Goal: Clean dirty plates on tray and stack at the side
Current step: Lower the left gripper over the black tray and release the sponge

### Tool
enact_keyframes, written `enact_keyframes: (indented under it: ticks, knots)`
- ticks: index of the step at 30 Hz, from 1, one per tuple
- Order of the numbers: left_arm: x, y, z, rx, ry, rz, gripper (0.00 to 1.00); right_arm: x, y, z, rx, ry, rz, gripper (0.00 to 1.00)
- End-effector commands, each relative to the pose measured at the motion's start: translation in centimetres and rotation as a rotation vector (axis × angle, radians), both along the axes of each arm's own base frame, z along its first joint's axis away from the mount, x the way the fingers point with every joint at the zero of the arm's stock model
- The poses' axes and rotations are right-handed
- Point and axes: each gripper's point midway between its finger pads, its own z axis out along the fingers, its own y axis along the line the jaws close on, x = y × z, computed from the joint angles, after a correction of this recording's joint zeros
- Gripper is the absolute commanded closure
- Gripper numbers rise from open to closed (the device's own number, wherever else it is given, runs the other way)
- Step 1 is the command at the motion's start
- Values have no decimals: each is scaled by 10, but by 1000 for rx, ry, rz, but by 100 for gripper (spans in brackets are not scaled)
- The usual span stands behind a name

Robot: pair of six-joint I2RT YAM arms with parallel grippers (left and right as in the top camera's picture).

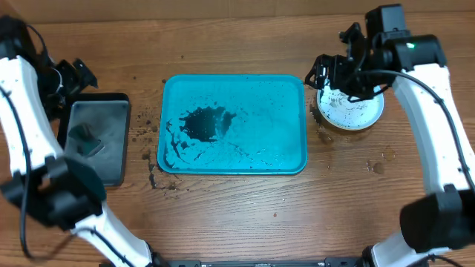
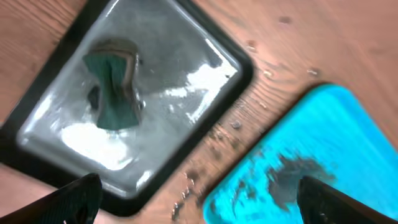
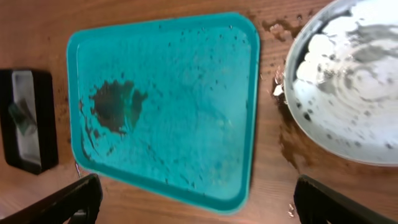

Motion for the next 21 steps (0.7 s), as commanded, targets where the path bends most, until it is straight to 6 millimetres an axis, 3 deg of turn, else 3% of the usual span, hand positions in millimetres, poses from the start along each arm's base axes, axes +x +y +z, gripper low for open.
enact_keyframes:
  ticks: [1,4,7,9,10,12,21]
  knots:
    - [-28,-35,83,76,-185,-114,0,-12,-6,25,-61,-78,56,0]
    - [-52,-56,113,139,-256,-149,0,-25,-7,30,-77,-77,99,0]
    - [-74,-81,126,162,-331,-196,0,-28,-10,33,-85,-89,116,0]
    - [-89,-94,120,168,-347,-216,0,-27,-12,34,-86,-93,112,0]
    - [-106,-103,103,167,-351,-225,0,-25,-14,34,-89,-104,118,0]
    - [-120,-107,87,170,-366,-215,0,-24,-14,37,-90,-121,119,0]
    - [-153,-90,51,315,-461,-79,0,-19,-20,57,-139,-254,120,0]
